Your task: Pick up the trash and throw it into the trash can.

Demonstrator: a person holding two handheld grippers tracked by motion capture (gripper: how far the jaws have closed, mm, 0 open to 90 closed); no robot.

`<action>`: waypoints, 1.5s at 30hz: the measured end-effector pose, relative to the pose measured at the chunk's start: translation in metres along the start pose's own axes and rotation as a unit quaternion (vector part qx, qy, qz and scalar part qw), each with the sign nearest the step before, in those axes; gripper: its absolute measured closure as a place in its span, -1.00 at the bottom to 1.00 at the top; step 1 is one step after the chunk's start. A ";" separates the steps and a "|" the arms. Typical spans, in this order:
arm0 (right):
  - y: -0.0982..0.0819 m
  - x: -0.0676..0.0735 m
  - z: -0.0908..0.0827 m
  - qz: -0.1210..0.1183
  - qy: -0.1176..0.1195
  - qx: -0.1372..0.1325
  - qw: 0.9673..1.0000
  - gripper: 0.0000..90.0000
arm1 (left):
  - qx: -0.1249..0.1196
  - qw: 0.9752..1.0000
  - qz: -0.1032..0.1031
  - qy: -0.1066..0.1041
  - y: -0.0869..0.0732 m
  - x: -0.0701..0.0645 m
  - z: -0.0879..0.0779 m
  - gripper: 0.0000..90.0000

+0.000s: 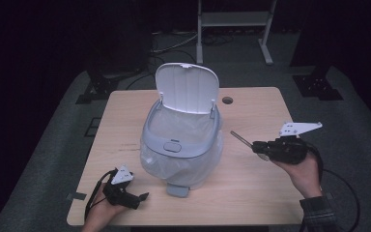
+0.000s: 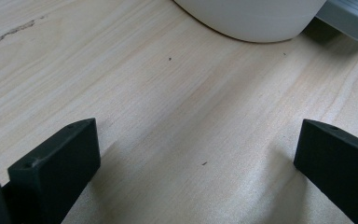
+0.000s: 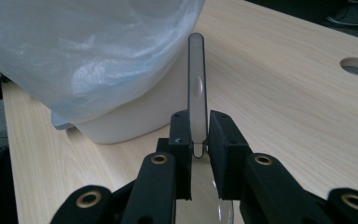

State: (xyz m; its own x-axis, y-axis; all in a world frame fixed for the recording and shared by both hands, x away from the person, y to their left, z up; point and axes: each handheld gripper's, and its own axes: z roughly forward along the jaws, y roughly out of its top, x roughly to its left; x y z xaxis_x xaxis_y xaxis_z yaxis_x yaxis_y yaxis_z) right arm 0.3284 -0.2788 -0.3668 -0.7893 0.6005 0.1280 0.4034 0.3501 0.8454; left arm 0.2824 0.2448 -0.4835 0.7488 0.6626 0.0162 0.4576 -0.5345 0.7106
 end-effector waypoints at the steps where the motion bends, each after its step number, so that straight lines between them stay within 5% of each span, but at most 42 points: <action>1: 0.001 0.000 -0.001 -0.002 0.000 -0.001 1.000 0.76 | 0.000 1.000 0.000 0.000 0.000 0.000 0.000 -1.00; 25: 0.036 0.017 -0.029 -0.036 0.029 -0.053 0.998 0.76 | 0.000 1.000 0.000 0.000 0.000 0.000 0.000 -1.00; 45: 0.072 0.031 -0.037 -0.066 0.075 -0.095 0.990 0.76 | -0.001 1.000 0.000 0.000 0.000 0.000 0.000 -1.00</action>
State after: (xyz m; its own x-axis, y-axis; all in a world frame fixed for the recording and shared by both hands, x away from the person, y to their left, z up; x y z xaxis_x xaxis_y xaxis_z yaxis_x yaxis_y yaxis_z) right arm 0.3158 -0.2615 -0.2824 -0.8950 0.4399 0.0736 0.2094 0.2686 0.9402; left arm 0.2824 0.2448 -0.4836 0.7490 0.6623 0.0169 0.4563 -0.5342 0.7117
